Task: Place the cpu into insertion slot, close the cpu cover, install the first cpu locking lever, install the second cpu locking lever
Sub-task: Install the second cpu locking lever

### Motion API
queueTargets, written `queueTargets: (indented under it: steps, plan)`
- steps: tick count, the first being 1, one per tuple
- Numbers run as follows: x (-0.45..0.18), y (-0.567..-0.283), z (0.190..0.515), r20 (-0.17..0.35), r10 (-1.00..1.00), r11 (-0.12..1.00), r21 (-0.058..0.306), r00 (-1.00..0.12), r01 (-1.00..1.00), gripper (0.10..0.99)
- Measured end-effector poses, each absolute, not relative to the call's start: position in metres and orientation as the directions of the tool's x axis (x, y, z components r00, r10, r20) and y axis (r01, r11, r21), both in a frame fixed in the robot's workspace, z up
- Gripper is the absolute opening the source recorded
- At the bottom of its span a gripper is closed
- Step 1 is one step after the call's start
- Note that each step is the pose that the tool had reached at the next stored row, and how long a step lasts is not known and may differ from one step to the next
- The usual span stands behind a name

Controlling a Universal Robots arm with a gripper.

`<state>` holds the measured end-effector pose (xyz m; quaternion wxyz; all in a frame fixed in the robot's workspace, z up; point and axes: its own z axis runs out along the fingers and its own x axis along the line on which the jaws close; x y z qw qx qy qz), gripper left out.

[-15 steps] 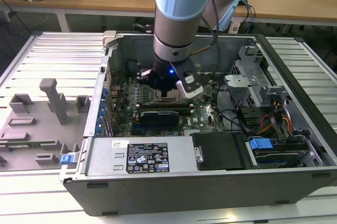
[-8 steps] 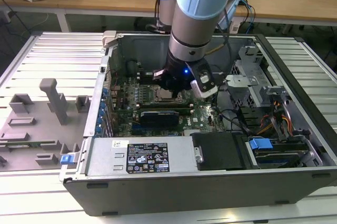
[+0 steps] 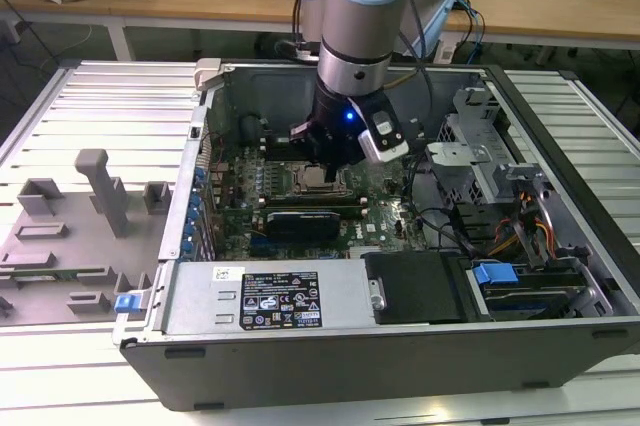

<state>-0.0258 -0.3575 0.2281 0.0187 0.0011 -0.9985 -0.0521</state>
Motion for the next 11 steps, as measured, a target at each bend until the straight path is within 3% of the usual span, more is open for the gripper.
queueTargets:
  steps: [11]
  plan:
    - [-0.040,-0.346,0.228,0.000,-0.005,0.997,0.082,-1.000,-0.005,0.106]
